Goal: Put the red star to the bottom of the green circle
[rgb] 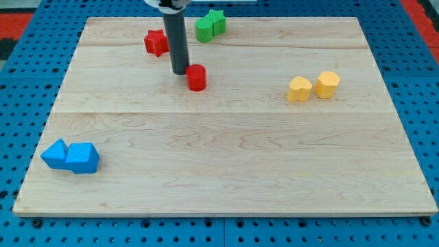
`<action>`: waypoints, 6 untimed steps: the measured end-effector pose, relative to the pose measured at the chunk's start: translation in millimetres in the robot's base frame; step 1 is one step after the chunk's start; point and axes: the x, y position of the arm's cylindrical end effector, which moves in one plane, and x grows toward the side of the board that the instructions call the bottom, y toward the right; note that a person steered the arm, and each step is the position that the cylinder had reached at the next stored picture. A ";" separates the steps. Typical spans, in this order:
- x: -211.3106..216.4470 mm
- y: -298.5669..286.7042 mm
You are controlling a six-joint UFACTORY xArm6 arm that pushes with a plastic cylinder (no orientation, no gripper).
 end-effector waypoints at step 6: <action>-46.5 -12.9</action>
